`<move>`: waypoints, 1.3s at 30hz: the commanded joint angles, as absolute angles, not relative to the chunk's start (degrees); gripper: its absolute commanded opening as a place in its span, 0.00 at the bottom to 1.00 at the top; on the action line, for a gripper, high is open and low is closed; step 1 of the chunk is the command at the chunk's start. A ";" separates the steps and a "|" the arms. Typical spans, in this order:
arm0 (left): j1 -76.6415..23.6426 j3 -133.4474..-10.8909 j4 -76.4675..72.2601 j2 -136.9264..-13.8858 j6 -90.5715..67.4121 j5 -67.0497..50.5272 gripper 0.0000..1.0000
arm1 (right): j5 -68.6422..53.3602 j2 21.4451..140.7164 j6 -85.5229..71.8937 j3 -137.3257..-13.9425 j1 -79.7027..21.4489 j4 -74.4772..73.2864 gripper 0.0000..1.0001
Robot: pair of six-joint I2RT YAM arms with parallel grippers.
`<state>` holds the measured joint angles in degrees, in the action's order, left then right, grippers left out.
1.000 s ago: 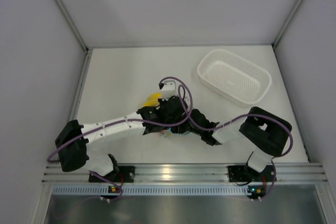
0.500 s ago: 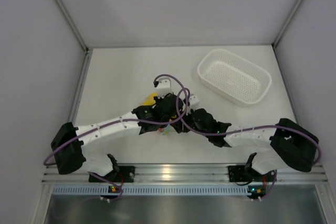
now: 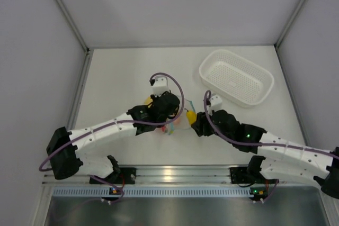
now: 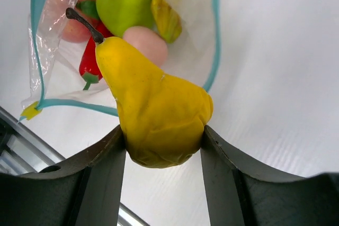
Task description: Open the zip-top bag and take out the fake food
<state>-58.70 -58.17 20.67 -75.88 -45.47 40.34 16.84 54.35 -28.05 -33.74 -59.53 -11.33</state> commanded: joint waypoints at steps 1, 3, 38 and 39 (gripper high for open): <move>-57.57 -58.18 20.04 -73.13 -44.83 42.01 0.00 | 24.24 48.18 -27.42 -39.72 -60.29 -23.79 0.32; -57.04 -58.71 19.95 -72.86 -44.91 41.66 0.00 | 29.41 45.28 -26.72 -41.21 -59.77 -26.27 0.32; -56.78 -59.59 18.90 -68.55 -44.12 36.04 0.00 | 24.87 98.62 -12.39 -75.50 -10.37 -24.26 0.75; -56.78 -59.59 18.90 -68.47 -44.03 35.95 0.00 | 24.79 97.74 -12.39 -75.32 -10.37 -23.91 0.77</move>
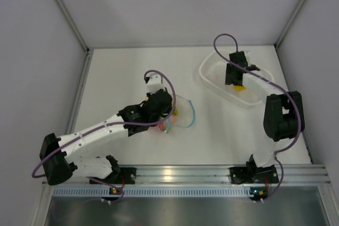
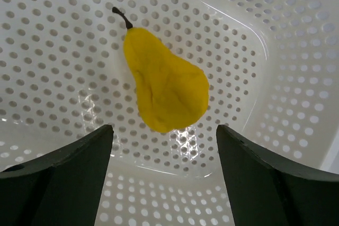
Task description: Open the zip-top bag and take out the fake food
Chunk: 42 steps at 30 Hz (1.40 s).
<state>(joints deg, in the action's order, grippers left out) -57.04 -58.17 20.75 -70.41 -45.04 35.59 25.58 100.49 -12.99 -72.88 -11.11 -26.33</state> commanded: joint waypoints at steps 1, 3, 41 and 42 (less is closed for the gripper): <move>-56.78 -59.59 18.98 -68.38 -44.12 35.95 0.00 | 24.52 97.13 -12.22 -74.89 -10.37 -23.73 0.80; -56.78 -59.68 18.98 -68.29 -44.12 35.95 0.00 | 23.30 95.19 -12.56 -74.53 -10.37 -23.47 0.99; -57.04 -63.81 18.81 -71.98 -49.30 32.69 0.00 | 14.05 74.96 -35.23 -45.79 -54.74 6.15 0.46; -57.13 -63.63 18.81 -71.72 -49.39 32.78 0.00 | 15.19 75.75 -36.11 -45.70 -55.28 6.94 0.47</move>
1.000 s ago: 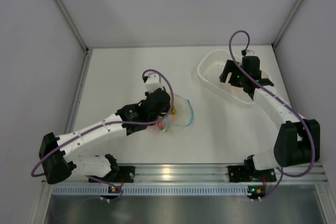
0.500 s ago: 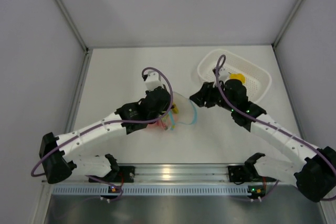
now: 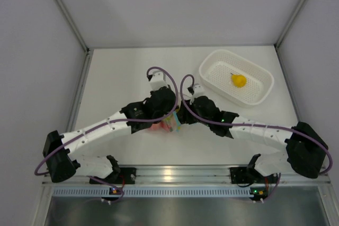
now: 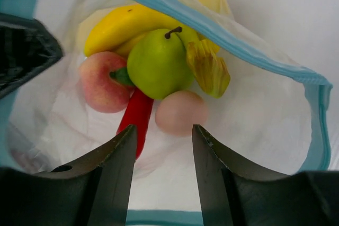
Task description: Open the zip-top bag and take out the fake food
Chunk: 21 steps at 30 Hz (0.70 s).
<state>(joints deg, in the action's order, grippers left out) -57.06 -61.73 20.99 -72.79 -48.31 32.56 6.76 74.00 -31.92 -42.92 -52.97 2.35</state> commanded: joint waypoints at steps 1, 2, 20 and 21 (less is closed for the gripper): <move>-57.22 -63.37 18.81 -71.37 -49.39 32.96 0.00 | 17.03 77.41 -36.99 -45.62 -56.07 7.55 0.47; -57.13 -63.28 18.81 -71.19 -49.39 33.05 0.00 | 17.75 78.30 -38.57 -45.62 -56.42 8.86 0.48; -57.22 -55.91 17.75 -70.58 -52.56 34.98 0.00 | 25.93 94.83 -54.57 -47.37 -59.77 10.45 0.64; -57.13 -55.55 17.75 -70.32 -52.73 34.98 0.00 | 25.23 95.88 -54.75 -47.20 -59.77 10.89 0.64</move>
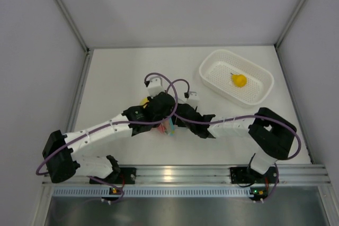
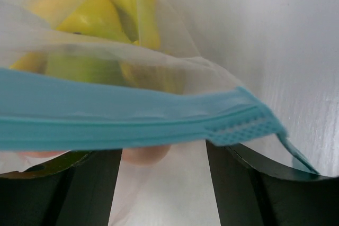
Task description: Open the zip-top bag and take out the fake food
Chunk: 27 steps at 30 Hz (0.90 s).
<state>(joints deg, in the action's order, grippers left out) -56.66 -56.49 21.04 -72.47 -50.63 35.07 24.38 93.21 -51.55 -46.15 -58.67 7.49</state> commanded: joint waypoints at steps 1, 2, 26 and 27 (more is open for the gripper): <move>-57.13 -55.11 17.58 -70.14 -53.00 35.07 0.00 | 24.96 96.32 -54.84 -46.76 -59.77 12.29 0.64; -57.13 -54.59 17.40 -69.96 -53.26 34.89 0.00 | 24.53 96.85 -55.45 -46.50 -59.77 13.26 0.64; -57.13 -43.07 17.23 -64.07 -55.72 38.06 0.00 | 5.18 102.30 -43.16 -45.96 -62.22 25.94 0.62; -57.13 -42.89 17.14 -63.90 -55.81 38.06 0.00 | 6.40 102.83 -42.89 -45.88 -62.66 26.01 0.59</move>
